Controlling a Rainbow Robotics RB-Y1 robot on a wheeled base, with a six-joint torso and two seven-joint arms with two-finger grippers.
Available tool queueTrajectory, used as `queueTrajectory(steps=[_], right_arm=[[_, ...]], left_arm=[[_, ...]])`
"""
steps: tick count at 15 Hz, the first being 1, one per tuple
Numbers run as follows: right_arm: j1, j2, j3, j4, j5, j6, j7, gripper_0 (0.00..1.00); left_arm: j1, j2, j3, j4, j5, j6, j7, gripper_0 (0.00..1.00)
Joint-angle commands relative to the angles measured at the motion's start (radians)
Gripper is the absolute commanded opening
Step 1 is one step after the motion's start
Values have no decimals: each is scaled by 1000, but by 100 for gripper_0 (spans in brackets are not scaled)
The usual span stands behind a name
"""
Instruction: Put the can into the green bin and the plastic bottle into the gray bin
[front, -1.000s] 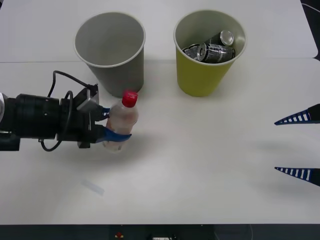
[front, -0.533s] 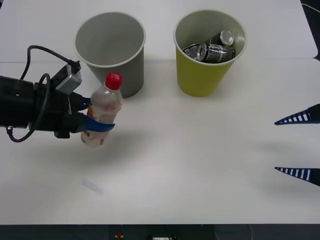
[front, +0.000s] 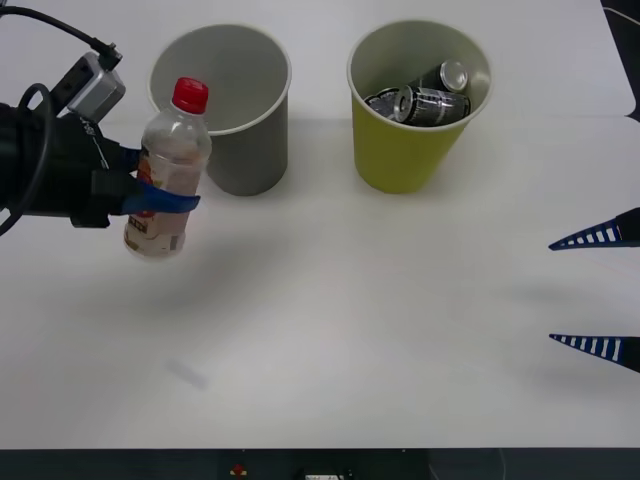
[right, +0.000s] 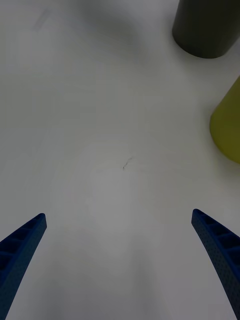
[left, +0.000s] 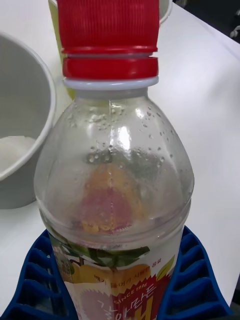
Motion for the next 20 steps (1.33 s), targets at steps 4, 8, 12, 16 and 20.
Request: queueTrajectory(steps=[4,8,12,16,20], right_arm=[[0,0,0,0,0,0,0,100],[0,0,0,0,0,0,0,100],[0,0,0,0,0,0,0,100],[0,0,0,0,0,0,0,100],[0,0,0,0,0,0,0,100]], left_arm=[[-248,-50,0,145,-61,-246,39,0],[-457,-119,-72,297,-104,-353,37,0],[-676,-191,-235,489,-152,-342,26,0],[-833,-303,-331,657,-273,-344,17,0],[-931,-415,-380,803,-411,-345,16,0]])
